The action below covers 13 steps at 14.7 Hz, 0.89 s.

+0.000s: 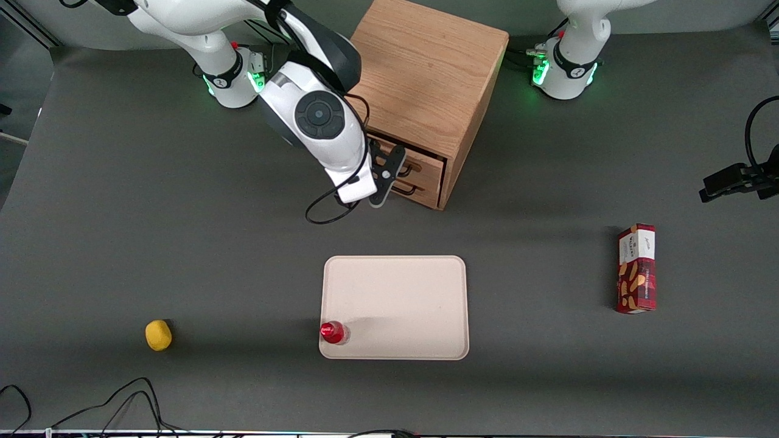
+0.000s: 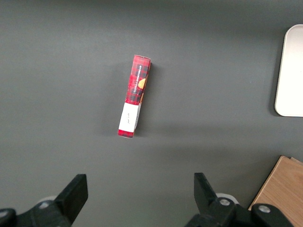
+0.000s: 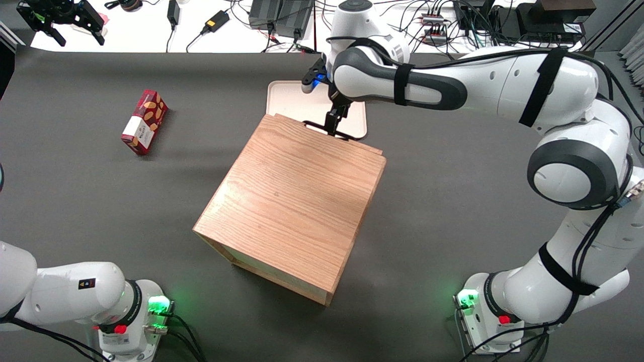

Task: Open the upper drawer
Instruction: 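Pull the upper drawer outward by its handle with the right gripper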

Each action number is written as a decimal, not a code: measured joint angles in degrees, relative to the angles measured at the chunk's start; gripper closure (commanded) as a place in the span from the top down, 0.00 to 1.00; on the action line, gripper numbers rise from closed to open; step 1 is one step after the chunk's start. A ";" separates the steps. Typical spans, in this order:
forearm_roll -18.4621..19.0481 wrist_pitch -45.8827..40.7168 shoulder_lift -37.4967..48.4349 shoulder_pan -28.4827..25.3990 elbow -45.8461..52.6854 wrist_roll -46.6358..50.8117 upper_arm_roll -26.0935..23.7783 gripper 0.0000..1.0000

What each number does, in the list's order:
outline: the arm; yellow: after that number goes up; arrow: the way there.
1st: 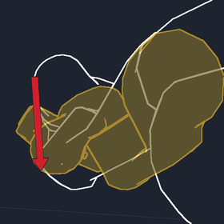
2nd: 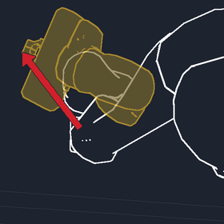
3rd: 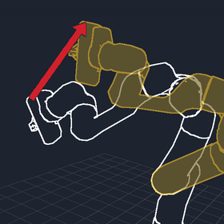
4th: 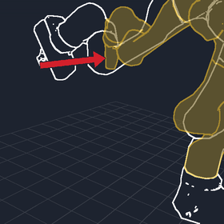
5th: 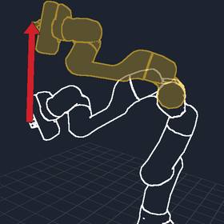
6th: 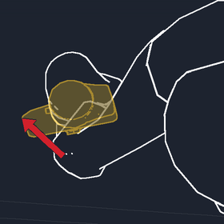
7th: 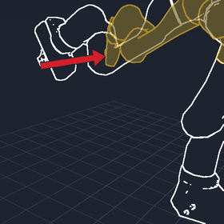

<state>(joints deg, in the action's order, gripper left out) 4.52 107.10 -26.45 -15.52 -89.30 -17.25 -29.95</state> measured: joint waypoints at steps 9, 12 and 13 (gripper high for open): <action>0.29 1.36 0.00 0.07 0.07 -1.04 5.06 1.00; 0.27 2.58 0.00 0.01 0.15 -1.04 6.25 1.00; 0.27 3.09 0.00 0.00 0.15 -1.04 6.65 1.00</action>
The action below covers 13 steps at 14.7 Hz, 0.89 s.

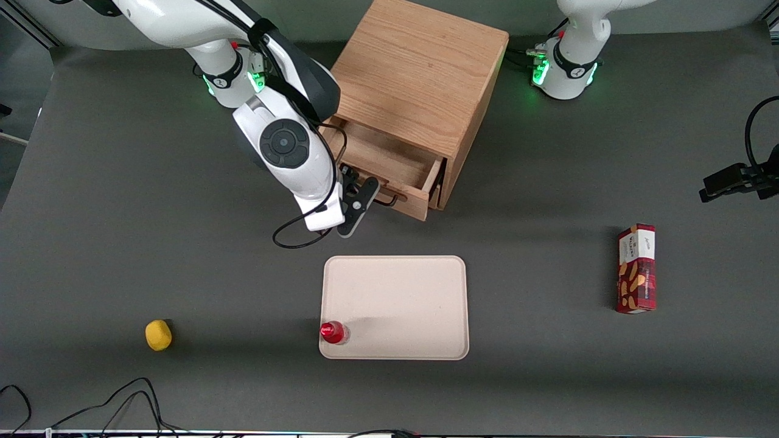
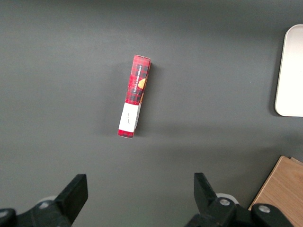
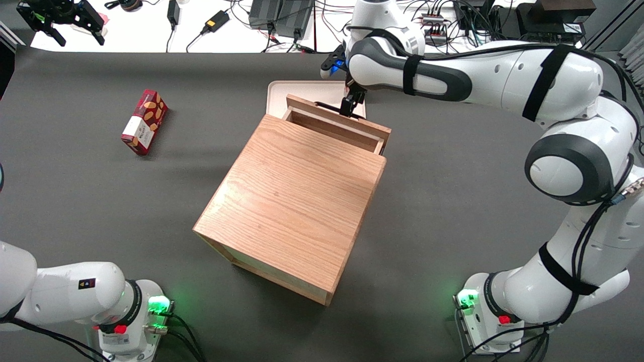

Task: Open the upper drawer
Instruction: 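Pull the upper drawer outward by its handle with the right gripper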

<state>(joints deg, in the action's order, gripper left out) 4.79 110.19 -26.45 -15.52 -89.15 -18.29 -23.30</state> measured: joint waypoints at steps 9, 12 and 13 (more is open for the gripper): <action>-2.38 1.69 0.01 -0.27 1.55 -0.98 5.12 1.00; -2.41 3.20 0.00 -0.31 1.70 -1.19 6.46 1.00; -2.42 3.55 -0.01 -0.33 1.69 -1.21 6.78 1.00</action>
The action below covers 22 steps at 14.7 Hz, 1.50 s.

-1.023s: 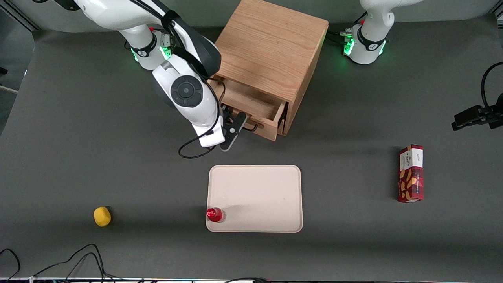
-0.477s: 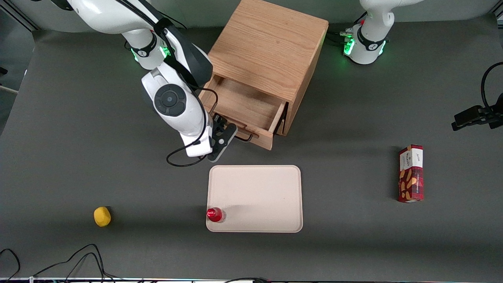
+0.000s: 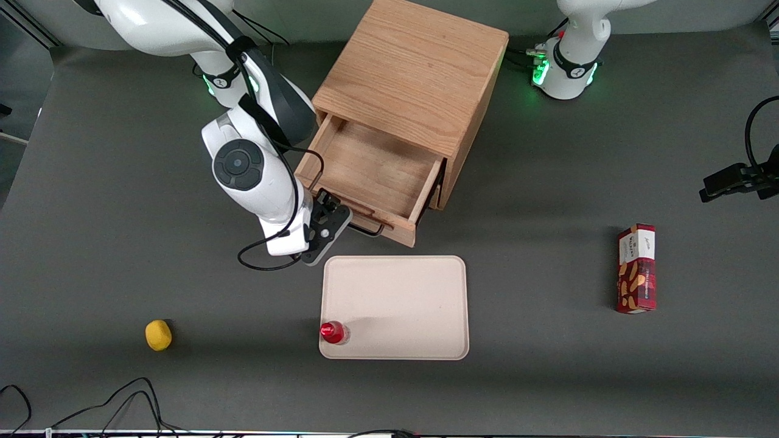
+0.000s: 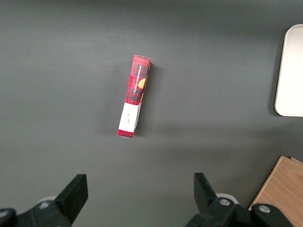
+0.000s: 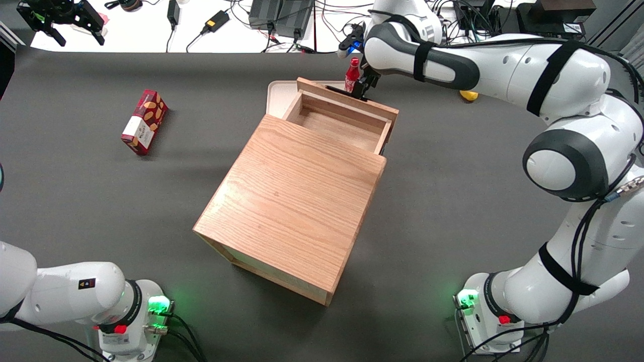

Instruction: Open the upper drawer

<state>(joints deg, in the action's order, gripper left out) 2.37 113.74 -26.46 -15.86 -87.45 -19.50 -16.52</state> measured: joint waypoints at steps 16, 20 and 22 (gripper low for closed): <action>-2.75 5.21 -0.84 -0.39 0.50 -1.02 5.08 1.00; -3.84 5.67 -1.04 -0.45 0.70 -1.24 6.05 1.00; -4.00 5.67 -1.12 -0.59 0.85 -1.28 6.41 1.00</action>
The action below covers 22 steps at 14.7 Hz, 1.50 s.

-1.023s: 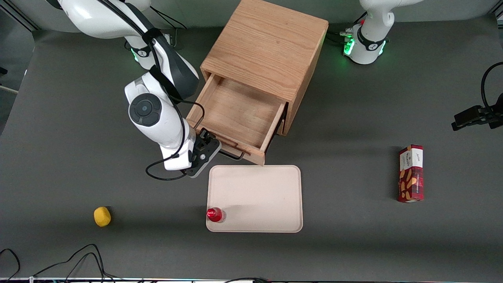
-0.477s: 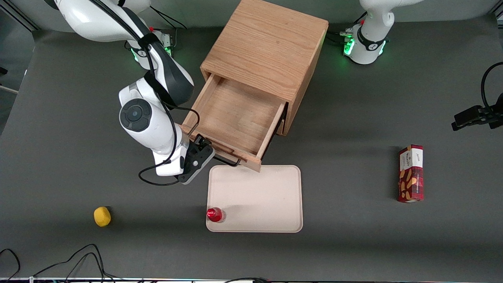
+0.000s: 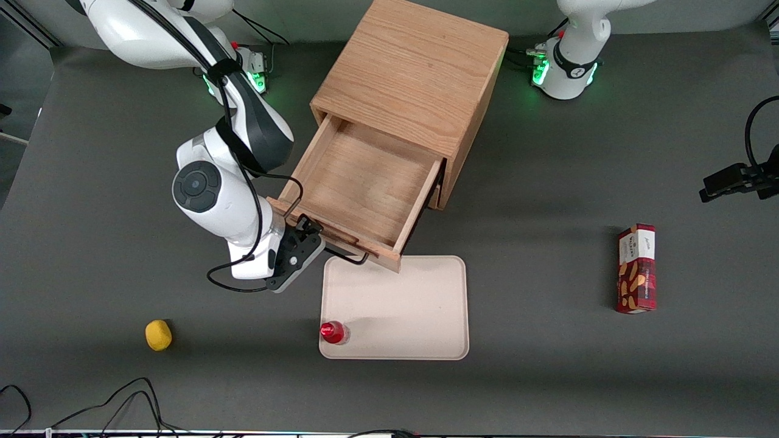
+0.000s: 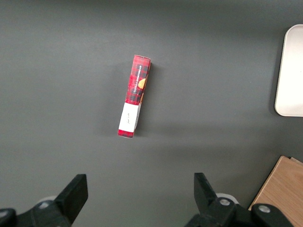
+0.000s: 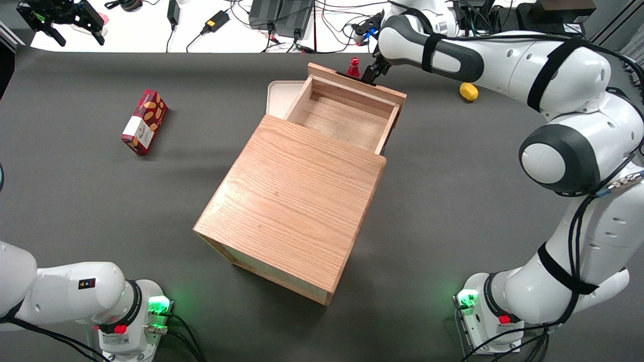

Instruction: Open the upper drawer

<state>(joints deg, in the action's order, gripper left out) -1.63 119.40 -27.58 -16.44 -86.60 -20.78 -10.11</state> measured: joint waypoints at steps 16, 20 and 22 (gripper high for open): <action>-3.74 0.78 -0.68 -0.26 0.77 -0.31 1.23 1.00; -3.74 0.11 -0.69 -0.67 1.04 -0.31 1.41 1.00; -3.74 -0.31 -0.69 -1.39 1.24 -1.33 1.46 1.00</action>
<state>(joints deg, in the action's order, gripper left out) -5.37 119.10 -28.27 -17.83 -85.37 -22.10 -8.65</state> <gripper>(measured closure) 0.000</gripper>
